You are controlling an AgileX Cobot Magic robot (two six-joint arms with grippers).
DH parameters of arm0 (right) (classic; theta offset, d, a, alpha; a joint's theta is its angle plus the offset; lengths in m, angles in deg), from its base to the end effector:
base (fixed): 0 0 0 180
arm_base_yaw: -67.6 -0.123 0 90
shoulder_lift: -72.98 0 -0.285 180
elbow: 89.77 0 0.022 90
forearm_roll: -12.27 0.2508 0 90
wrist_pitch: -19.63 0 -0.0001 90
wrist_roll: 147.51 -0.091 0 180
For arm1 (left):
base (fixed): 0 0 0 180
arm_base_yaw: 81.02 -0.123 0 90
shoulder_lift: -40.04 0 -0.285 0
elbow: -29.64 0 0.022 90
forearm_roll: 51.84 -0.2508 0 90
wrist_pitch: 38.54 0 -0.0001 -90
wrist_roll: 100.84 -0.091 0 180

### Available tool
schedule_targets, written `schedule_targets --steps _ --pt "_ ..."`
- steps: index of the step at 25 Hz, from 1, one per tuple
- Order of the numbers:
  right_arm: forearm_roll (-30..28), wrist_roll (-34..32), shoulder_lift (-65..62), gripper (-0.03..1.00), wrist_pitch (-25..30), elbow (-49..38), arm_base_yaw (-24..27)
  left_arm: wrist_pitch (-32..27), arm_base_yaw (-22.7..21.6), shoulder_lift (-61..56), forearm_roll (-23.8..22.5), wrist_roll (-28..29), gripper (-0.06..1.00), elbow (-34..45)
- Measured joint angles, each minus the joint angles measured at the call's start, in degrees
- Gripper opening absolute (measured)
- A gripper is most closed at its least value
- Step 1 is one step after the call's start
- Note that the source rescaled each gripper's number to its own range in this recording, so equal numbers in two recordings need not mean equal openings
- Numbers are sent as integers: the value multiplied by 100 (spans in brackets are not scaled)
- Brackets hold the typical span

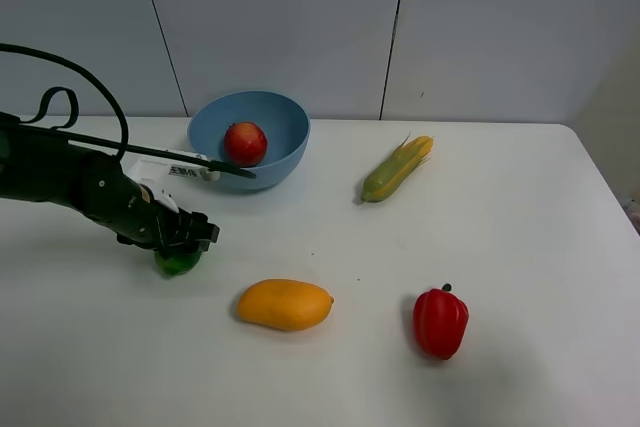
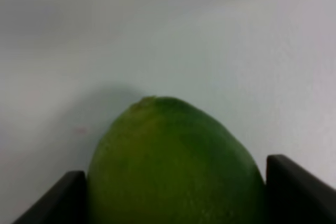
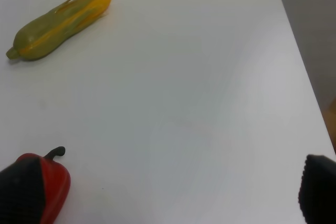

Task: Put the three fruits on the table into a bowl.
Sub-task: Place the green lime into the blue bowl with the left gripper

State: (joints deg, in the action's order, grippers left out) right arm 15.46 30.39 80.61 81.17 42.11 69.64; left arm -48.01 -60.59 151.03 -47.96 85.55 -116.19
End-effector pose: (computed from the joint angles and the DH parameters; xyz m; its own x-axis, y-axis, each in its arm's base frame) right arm -0.0066 0.0047 0.2785 -0.4572 0.0794 -0.8858 0.0210 0.9967 0.0785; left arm 0.2830 -0.1065 0.1136 -0.8959 0.1444 -0.4202 0.1977 0.9765 -0.0860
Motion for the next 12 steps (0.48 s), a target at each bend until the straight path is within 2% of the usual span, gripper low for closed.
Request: schedule_targets --steps 5,8,12 --pt "0 0 0 89 0 0 0 -812 0 -130 -41 18 1 -498" --pt "0 0 0 89 0 0 0 -1204 0 -343 -214 18 1 -1330" --pt "0 0 0 89 0 0 0 -1341 0 -353 -490 2 1 -2563"
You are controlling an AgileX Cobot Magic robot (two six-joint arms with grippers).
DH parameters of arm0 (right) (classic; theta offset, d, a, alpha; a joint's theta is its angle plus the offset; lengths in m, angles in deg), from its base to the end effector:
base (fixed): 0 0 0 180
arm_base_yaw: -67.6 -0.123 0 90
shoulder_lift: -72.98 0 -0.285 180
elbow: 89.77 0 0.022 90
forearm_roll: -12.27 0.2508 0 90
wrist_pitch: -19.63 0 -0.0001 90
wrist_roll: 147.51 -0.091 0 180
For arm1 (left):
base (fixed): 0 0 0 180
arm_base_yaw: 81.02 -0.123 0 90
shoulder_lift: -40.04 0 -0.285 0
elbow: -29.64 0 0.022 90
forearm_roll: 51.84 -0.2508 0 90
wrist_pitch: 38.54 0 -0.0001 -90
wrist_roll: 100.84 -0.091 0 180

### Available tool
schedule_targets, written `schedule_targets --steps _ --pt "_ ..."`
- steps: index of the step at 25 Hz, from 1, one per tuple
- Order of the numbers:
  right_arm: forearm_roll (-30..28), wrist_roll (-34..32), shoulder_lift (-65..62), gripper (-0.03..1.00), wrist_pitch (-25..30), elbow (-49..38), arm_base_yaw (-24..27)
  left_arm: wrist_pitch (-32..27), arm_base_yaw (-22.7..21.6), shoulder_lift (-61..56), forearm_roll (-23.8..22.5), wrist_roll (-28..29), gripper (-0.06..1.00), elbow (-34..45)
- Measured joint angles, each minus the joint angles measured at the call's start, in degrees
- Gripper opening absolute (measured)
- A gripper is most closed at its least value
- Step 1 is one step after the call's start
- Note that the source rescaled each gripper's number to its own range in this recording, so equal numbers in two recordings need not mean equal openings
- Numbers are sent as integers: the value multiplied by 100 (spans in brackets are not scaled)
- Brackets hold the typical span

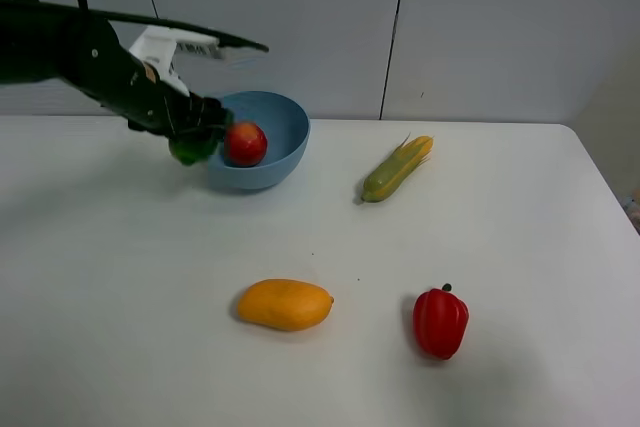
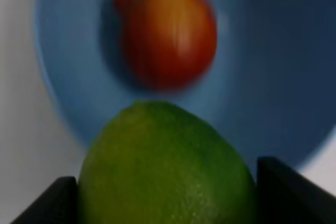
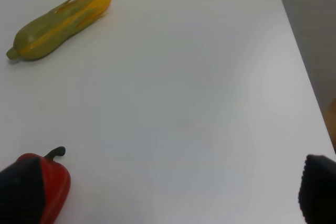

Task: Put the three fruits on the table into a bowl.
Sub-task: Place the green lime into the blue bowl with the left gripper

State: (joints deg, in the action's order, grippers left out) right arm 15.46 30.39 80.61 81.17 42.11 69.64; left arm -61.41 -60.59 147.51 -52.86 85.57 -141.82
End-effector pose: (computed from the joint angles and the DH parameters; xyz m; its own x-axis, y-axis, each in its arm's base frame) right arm -0.0066 0.0047 0.2785 -0.4572 0.0794 -0.8858 0.0210 0.9967 0.0785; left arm 0.3567 -0.1322 0.2360 -0.7356 0.1723 -0.6552 0.2759 0.9595 -0.0575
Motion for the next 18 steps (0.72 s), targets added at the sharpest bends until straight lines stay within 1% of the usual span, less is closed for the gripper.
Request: schedule_targets --steps 4,8,12,16,17,18 --pt "0 0 0 89 0 0 0 -262 0 547 -89 -240 1 -1247" --pt "0 0 0 89 0 0 0 -690 0 1363 -103 -435 1 -2096" --pt "0 0 0 89 0 0 0 -908 0 1884 -111 -459 1 -2264" --pt "0 0 0 89 0 0 0 -930 0 1977 -136 -545 1 -2270" --pt "0 0 0 89 0 0 0 -930 0 1977 -143 -546 3 -2274" --pt "0 0 0 89 0 0 0 -930 0 1977 -143 -522 16 -2274"
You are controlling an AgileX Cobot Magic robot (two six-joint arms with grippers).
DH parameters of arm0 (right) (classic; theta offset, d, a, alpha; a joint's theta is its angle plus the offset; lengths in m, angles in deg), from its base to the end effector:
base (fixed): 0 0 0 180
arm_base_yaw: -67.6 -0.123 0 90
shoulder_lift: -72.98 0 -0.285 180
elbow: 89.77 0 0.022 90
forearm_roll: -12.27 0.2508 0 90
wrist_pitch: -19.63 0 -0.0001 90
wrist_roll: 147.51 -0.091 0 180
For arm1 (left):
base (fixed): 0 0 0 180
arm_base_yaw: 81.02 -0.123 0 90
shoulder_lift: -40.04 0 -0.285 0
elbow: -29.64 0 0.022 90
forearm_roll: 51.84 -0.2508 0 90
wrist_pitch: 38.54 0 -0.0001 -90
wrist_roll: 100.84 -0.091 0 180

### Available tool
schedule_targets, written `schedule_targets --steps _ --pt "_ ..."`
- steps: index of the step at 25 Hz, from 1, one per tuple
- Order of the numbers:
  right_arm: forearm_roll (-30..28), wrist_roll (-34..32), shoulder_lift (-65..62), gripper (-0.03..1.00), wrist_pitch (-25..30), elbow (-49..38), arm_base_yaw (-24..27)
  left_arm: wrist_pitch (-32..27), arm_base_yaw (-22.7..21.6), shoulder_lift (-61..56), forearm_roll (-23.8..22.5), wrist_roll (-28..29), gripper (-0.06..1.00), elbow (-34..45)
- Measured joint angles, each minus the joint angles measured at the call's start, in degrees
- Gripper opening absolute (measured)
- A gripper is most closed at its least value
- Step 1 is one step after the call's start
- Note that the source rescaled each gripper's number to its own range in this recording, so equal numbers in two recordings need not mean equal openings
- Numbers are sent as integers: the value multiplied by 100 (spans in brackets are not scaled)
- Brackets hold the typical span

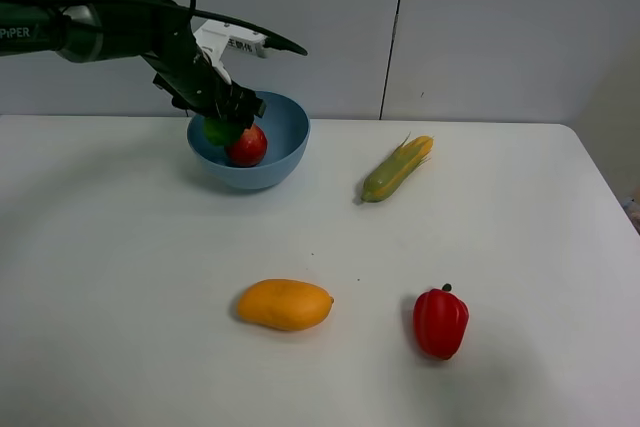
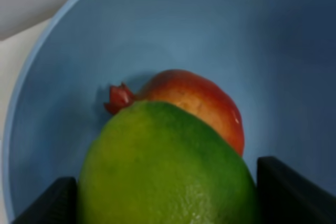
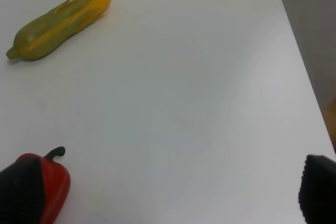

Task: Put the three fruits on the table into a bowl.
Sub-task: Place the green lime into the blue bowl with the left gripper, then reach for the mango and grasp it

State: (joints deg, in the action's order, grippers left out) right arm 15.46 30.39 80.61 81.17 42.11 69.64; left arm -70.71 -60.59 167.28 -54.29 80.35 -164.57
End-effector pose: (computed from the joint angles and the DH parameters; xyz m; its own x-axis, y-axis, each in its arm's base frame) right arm -0.0066 0.0047 0.2785 -0.4572 0.0794 -0.8858 0.0210 0.9967 0.0785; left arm 0.4353 -0.1599 0.1973 -0.7640 0.3010 -0.5707 0.3486 0.9369 0.0275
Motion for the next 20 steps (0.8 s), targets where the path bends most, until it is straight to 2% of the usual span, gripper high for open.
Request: schedule_targets --steps 3,4,5,9,11,13,16,20 --pt "0 0 0 89 0 0 0 -49 5 0 0 227 74 0" --pt "0 0 0 89 0 0 0 -67 23 -7 0 265 85 0" --pt "0 0 0 89 0 0 0 -80 44 -25 0 281 90 0" --pt "0 0 0 89 0 0 0 -92 221 -209 -94 252 96 0" --pt "0 0 0 89 0 0 0 -167 384 -351 -393 73 96 0" --pt "0 0 0 89 0 0 0 -446 608 -505 -784 -200 96 0" --pt "0 0 0 89 0 0 0 -873 941 -804 -1126 -616 96 42" --pt "0 0 0 89 0 0 0 -1153 1413 -1284 -1098 -1056 95 354"
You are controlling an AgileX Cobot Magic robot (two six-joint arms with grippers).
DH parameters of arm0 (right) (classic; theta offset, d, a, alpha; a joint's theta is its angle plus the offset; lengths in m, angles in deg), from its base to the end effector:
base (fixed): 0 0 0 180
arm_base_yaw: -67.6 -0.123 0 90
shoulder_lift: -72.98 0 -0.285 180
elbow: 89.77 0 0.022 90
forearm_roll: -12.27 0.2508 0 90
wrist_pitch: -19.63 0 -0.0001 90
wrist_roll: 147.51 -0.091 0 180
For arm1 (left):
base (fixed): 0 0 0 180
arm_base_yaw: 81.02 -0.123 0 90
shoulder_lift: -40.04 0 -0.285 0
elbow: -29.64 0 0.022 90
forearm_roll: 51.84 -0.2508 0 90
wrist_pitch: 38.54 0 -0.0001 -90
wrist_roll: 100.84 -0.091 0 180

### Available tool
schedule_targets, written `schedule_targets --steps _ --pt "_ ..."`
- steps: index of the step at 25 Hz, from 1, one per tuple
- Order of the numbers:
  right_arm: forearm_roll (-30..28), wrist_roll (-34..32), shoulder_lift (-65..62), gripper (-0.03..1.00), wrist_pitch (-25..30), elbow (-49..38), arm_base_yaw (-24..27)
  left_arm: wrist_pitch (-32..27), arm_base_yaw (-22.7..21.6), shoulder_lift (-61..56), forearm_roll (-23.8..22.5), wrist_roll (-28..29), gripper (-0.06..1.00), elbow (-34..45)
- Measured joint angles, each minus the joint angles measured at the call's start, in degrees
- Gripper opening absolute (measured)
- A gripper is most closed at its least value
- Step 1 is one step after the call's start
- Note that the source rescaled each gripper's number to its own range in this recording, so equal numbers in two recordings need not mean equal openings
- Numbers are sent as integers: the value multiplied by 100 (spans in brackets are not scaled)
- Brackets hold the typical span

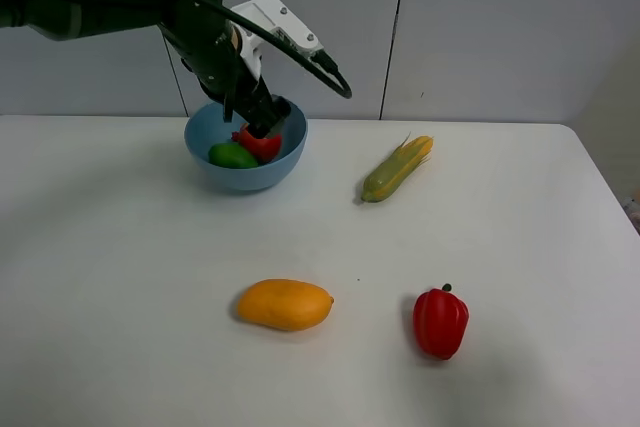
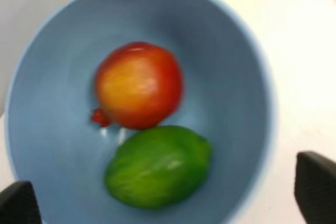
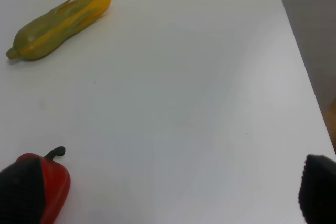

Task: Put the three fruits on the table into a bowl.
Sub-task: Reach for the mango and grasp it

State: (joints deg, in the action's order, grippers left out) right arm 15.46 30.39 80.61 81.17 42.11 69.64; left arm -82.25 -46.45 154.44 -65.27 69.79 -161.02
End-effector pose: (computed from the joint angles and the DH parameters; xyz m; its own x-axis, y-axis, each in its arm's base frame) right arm -0.0066 0.0047 0.2785 -0.4572 0.0794 -0.8858 0.0210 0.9967 0.0785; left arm 0.3507 -0.2239 0.2693 -0.4898 0.7310 -0.4752 0.6862 0.6594 0.3071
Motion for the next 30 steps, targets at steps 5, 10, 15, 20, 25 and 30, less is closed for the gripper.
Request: schedule_targets --steps 5,10,15,20,25,30 --pt "0 0 0 89 0 0 0 -146 439 -414 451 -263 91 613" --pt "0 0 0 89 0 0 0 -478 894 -632 1145 -646 91 1409" --pt "0 0 0 89 0 0 0 -235 1327 -849 1992 -1397 91 2086" --pt "0 0 0 89 0 0 0 587 1417 -886 2618 -2046 91 2727" --pt "0 0 0 89 0 0 0 1329 1417 -667 2714 -2285 91 2979" --pt "0 0 0 89 0 0 0 1596 1417 -187 2791 -2329 91 3021"
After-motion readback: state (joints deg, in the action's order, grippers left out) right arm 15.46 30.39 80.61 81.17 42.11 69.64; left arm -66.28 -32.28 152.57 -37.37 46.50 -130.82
